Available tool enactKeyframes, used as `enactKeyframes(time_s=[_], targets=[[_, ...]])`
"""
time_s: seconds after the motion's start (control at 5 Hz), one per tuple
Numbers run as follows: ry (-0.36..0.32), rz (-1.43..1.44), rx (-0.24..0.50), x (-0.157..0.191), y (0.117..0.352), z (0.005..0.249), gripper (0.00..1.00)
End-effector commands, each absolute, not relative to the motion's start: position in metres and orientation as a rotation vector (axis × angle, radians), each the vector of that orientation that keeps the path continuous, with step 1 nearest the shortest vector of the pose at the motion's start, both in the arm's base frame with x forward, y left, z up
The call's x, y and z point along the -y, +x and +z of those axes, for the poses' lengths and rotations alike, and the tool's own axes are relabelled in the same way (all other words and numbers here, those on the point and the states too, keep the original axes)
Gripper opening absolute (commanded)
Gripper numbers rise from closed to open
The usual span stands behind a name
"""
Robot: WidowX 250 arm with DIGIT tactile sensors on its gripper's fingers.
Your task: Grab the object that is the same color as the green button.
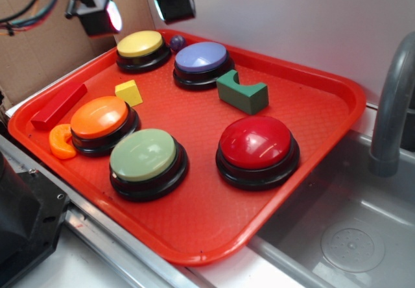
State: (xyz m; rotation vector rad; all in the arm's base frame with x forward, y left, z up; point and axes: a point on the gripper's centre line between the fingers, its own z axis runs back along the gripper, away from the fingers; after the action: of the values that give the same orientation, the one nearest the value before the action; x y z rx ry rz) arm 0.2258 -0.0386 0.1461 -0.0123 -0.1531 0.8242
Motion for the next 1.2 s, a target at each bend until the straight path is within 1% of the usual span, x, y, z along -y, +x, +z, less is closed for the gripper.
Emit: enactKeyframes(time_s=[0.0, 0.2, 0.4, 0.6, 0.8, 1.0], targets=[[-0.007, 0.949, 0.211, 0.035, 0.280, 0.118, 1.00], [-0.007, 0.944, 0.192, 0.039, 0.298, 0.095, 1.00], [0.012, 0.963, 0.183, 0.041, 0.311, 0.075, 1.00], [0.016, 0.974, 0.157, 0.039, 0.321, 0.049, 1.00], [0.011, 0.985, 0.131, 0.040, 0.319, 0.035, 1.00], [-0.010, 0.975, 0.114, 0.039, 0.315, 0.026, 1.00]])
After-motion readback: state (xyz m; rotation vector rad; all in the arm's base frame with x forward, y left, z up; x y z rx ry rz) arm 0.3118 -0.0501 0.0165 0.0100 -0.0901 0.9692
